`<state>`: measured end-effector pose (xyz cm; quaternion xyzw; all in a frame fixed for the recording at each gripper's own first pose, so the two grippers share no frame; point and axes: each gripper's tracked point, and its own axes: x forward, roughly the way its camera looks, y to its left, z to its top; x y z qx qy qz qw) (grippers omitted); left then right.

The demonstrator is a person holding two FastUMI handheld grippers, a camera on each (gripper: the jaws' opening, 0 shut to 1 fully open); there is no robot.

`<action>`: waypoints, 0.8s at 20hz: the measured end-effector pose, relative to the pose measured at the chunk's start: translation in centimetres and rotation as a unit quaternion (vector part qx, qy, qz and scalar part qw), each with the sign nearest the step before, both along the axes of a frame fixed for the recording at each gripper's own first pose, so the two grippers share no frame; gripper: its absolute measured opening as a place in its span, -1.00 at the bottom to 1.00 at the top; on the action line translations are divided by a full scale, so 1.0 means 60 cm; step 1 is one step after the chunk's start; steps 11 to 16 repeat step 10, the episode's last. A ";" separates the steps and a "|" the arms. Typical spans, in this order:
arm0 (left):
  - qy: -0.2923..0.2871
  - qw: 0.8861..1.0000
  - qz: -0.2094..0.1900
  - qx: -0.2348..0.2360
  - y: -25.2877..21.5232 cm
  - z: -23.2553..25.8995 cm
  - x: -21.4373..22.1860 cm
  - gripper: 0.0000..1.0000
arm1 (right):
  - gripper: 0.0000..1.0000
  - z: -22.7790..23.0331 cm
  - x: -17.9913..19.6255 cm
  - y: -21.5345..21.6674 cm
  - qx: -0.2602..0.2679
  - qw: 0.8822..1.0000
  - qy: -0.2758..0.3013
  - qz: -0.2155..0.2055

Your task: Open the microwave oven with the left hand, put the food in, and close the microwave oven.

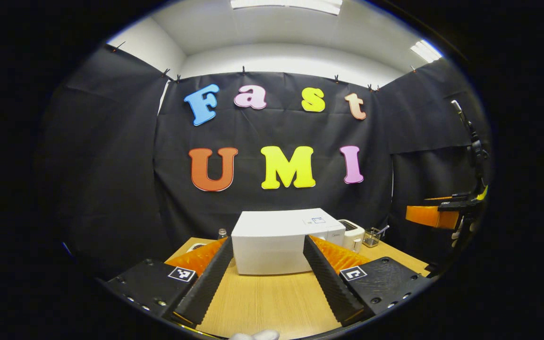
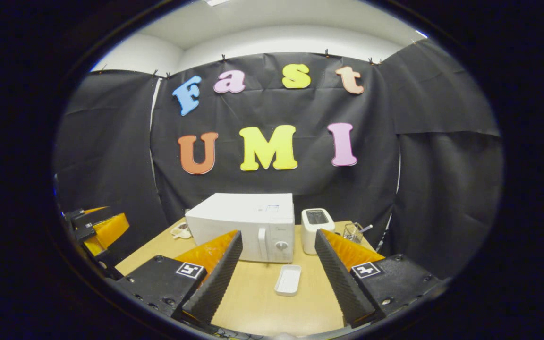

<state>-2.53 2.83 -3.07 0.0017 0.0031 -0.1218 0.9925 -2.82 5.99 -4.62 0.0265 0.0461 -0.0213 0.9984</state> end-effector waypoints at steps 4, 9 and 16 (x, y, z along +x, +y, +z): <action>0.009 1.000 0.013 -0.011 0.000 0.010 -0.002 0.91 | 0.98 0.007 -0.006 -0.007 -0.003 1.000 -0.004 0.000; 0.002 1.000 0.022 -0.018 0.001 0.029 0.019 0.90 | 0.97 0.015 0.000 -0.022 0.006 1.000 -0.005 -0.009; 0.001 1.000 0.021 -0.016 -0.001 0.031 0.020 0.76 | 0.82 0.018 0.001 -0.023 0.005 1.000 -0.007 -0.008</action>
